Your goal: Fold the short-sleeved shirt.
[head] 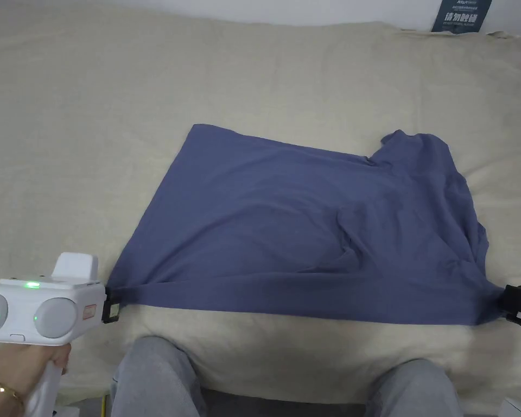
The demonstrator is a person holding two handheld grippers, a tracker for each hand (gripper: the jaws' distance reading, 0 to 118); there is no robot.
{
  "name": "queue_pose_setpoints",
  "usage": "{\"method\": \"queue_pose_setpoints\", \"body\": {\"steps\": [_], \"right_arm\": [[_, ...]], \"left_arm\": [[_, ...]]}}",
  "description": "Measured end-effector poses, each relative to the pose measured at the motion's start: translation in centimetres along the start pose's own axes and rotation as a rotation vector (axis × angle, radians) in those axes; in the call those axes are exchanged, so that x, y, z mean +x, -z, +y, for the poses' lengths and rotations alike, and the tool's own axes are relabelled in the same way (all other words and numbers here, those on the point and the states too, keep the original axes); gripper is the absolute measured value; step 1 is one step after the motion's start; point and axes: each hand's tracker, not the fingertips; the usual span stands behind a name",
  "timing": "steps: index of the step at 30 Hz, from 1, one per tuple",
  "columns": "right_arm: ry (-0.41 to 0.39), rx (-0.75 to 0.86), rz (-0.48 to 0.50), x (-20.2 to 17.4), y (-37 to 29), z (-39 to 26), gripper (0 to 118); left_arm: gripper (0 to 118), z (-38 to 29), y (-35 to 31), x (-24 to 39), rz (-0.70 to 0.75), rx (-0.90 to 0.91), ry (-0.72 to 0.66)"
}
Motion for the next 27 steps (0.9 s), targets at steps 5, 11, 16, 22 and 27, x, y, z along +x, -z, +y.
{"method": "queue_pose_setpoints", "body": {"steps": [5,11,16,22,27], "right_arm": [[0.023,-0.005,0.011,0.3,-0.2,0.3,4],[0.021,0.003,0.015,0.3,-0.5,0.7,4],[0.021,0.002,0.015,0.1,-0.5,0.8,4],[0.078,0.018,0.072,0.3,-2.1,1.9,4],[0.103,0.051,0.085,-0.3,-3.1,4.7,4]], "left_arm": [[0,0.4,0.4,-0.3,-0.048,-0.014,-0.084],[0,1.1,-0.8,-1.1,-0.042,0.062,-0.104],[0,1.4,-2.0,-1.3,-0.083,0.105,-0.159],[0,5.0,-5.2,-1.7,-0.122,0.252,-0.24],[0,10.3,-5.1,-0.8,-0.101,0.32,-0.206]]}}
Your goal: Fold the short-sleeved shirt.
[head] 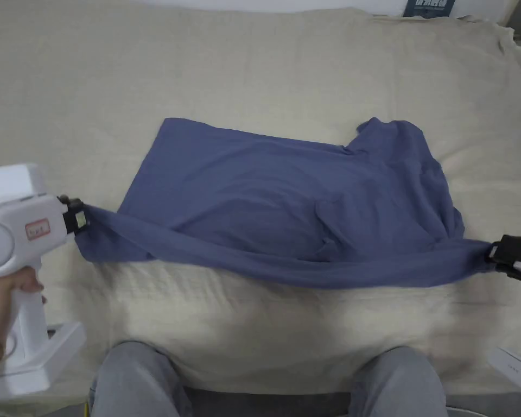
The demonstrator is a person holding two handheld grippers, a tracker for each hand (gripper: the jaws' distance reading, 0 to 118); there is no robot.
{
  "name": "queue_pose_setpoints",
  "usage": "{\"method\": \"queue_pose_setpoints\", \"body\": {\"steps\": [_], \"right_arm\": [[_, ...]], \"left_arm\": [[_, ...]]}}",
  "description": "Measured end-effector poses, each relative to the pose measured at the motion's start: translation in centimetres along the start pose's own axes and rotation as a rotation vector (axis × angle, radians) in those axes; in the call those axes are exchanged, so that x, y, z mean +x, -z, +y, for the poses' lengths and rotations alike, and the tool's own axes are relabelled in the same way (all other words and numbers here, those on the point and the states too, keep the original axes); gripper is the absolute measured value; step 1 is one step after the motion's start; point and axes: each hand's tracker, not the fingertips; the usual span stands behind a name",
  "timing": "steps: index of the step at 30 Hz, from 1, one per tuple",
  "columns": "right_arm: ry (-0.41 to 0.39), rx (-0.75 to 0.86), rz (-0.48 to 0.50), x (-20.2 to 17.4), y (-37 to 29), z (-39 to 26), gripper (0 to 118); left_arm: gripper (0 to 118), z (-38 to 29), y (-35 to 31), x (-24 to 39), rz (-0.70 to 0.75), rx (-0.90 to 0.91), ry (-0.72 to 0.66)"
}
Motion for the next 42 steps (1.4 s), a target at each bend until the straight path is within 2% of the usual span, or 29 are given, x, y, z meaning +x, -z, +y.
{"method": "queue_pose_setpoints", "body": {"steps": [7,12,16,22,26,28,29,30,31,32,33,34,37,42], "right_arm": [[0.002,0.032,-0.086,-2.1,2.5,4.6,4],[-0.026,-0.027,-0.176,-2.2,7.5,7.3,4],[-0.02,-0.114,-0.24,-1.9,11.2,7.8,4],[-0.02,-0.159,-0.264,-1.8,15.0,8.2,4],[-0.094,-0.175,-0.286,-2.7,16.6,8.5,4],[-0.102,-0.176,-0.286,-2.9,17.0,8.4,4],[-0.105,-0.178,-0.285,-3.0,17.1,8.4,4],[-0.108,-0.183,-0.287,-3.0,17.1,8.3,8],[-0.113,-0.183,-0.291,-3.0,17.0,8.4,21],[-0.116,-0.181,-0.295,-3.1,16.5,8.3,44],[-0.117,-0.173,-0.298,-2.9,15.9,8.4,79],[-0.108,-0.149,-0.304,-2.8,15.1,8.6,97],[-0.064,-0.043,-0.258,-2.6,11.6,9.5,100],[-0.153,0.2,-0.191,-3.7,3.7,8.9,100]], "left_arm": [[0,6.3,6.8,3.3,0.041,0.041,0.018],[0,8.6,12.7,5.2,0.116,-0.023,0.099],[0,8.7,17.5,6.2,0.135,-0.112,0.148],[0,7.2,22.8,6.4,0.167,-0.212,0.189],[0,5.9,24.4,6.4,0.174,-0.256,0.222],[0,5.5,24.5,6.6,0.166,-0.245,0.231],[7,5.5,24.3,6.6,0.174,-0.234,0.23],[30,5.8,24.2,6.5,0.171,-0.233,0.227],[56,6.1,24.1,6.3,0.181,-0.235,0.22],[83,6.4,23.7,6.0,0.191,-0.236,0.206],[108,6.8,23.1,5.7,0.191,-0.231,0.183],[117,7.2,22.4,5.2,0.18,-0.218,0.157],[118,8.8,19.0,4.3,0.091,-0.147,0.091],[118,9.0,11.1,3.9,0.055,0.041,0.043]]}}
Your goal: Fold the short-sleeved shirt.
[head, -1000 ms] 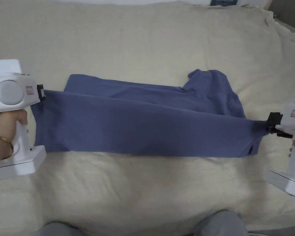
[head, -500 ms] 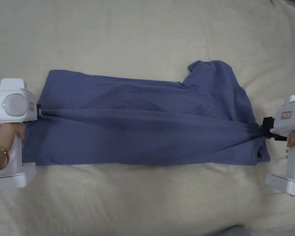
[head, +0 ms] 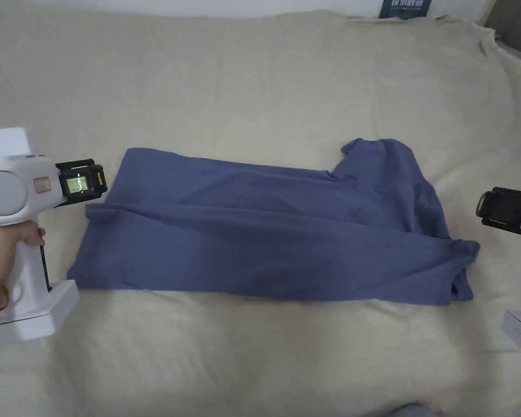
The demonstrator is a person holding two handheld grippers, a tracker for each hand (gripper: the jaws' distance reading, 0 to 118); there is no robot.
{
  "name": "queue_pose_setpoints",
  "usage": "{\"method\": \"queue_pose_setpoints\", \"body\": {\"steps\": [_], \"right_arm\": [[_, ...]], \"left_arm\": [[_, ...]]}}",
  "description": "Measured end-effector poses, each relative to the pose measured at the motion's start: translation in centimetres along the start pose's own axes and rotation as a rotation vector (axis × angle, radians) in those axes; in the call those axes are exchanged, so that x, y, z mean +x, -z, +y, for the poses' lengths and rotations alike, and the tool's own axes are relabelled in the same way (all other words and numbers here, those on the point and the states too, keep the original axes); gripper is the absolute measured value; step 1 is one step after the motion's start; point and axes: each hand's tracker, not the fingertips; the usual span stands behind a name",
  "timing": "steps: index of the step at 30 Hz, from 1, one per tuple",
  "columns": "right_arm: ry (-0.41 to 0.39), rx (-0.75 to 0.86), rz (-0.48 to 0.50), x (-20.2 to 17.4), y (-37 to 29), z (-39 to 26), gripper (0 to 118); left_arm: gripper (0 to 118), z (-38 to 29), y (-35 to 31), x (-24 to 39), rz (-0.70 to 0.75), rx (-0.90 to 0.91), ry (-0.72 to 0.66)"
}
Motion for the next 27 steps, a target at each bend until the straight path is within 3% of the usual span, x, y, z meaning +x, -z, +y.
{"method": "queue_pose_setpoints", "body": {"steps": [8,12,14,16,18,19,20,22,27], "right_arm": [[-0.086,0.319,0.102,-1.1,-11.2,-6.4,100],[-0.089,0.344,0.123,-1.7,-13.9,-10.7,99],[-0.073,0.347,0.141,-1.5,-14.1,-12.2,98],[-0.056,0.35,0.16,-1.6,-14.8,-13.3,76],[-0.038,0.353,0.161,-1.7,-15.4,-13.9,33],[-0.03,0.354,0.168,-1.6,-15.6,-14.1,14],[-0.021,0.343,0.179,-1.6,-15.8,-14.1,5],[-0.018,0.339,0.2,-1.6,-16.1,-14.2,0],[-0.02,0.342,0.202,-1.6,-16.7,-14.2,0]], "left_arm": [[115,-5.8,-10.9,1.4,0.003,0.25,0.093],[83,-9.5,-13.9,2.2,-0.011,0.293,0.151],[80,-10.7,-15.1,2.4,-0.048,0.296,0.148],[50,-11.8,-15.5,2.3,-0.058,0.309,0.15],[21,-12.5,-16.2,2.4,-0.064,0.329,0.15],[15,-12.7,-16.6,2.2,-0.068,0.333,0.145],[10,-13.1,-16.2,1.9,-0.07,0.335,0.138],[0,-13.3,-16.6,1.5,-0.084,0.341,0.119],[0,-13.8,-17.9,1.5,-0.086,0.343,0.114]]}}
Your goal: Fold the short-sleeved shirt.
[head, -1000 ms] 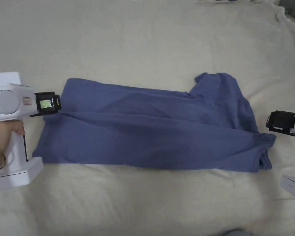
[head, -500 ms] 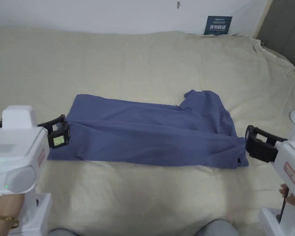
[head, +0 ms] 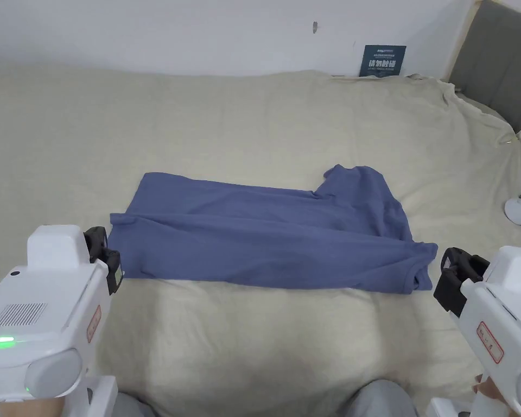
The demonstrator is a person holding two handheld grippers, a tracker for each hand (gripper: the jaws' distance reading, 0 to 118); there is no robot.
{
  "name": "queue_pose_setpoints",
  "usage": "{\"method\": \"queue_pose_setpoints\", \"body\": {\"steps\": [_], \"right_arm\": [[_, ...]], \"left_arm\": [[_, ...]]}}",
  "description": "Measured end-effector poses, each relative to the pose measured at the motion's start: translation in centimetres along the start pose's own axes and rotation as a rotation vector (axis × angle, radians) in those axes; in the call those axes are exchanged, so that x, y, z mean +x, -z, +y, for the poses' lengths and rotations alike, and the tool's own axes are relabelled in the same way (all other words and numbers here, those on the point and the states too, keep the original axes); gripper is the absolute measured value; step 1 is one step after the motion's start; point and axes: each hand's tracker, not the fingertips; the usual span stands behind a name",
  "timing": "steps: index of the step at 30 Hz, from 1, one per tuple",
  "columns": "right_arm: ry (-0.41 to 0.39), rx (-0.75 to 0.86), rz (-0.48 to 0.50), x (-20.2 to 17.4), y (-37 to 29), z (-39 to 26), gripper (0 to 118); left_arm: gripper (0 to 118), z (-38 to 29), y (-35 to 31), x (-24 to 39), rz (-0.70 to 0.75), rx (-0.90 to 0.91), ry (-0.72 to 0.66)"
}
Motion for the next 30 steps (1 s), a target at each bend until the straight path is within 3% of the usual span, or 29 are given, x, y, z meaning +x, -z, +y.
{"method": "queue_pose_setpoints", "body": {"steps": [6,11,12,15,16,17,18,24,26,29,30], "right_arm": [[0.028,-0.055,-0.018,0.9,1.8,1.2,0],[0.036,-0.299,-0.016,2.1,7.6,4.1,1],[0.062,-0.347,-0.017,2.5,9.2,4.4,10],[0.136,-0.478,0.002,3.3,13.0,5.1,70],[0.149,-0.513,0.005,3.4,14.1,5.0,77],[0.144,-0.573,0.007,3.6,15.4,4.9,77],[0.154,-0.61,-0.001,3.7,16.5,4.6,95],[0.093,-0.807,-0.102,4.2,22.0,1.2,96],[0.102,-0.817,-0.154,4.5,22.8,0.1,96],[0.118,-0.817,-0.152,4.9,23.7,-1.0,94],[0.13,-0.817,-0.16,5.0,23.8,-1.2,87]], "left_arm": [[0,0.2,-0.3,0.6,-0.005,0.003,-0.011],[0,0.2,0.2,0.9,-0.01,-0.002,-0.003],[0,0.3,0.4,0.9,-0.01,-0.004,-0.003],[0,0.4,0.8,1.2,-0.01,-0.01,-0.007],[0,0.4,0.9,1.2,-0.011,-0.013,-0.007],[0,0.5,0.9,1.4,-0.011,-0.015,-0.006],[0,0.5,1.1,1.4,-0.009,-0.02,-0.004],[0,0.3,2.3,1.6,-0.001,-0.05,-0.022],[0,0.2,2.9,1.8,-0.001,-0.065,-0.022],[0,-0.1,4.0,2.1,-0.003,-0.09,-0.02],[0,-0.2,4.4,2.2,-0.002,-0.1,-0.021]]}}
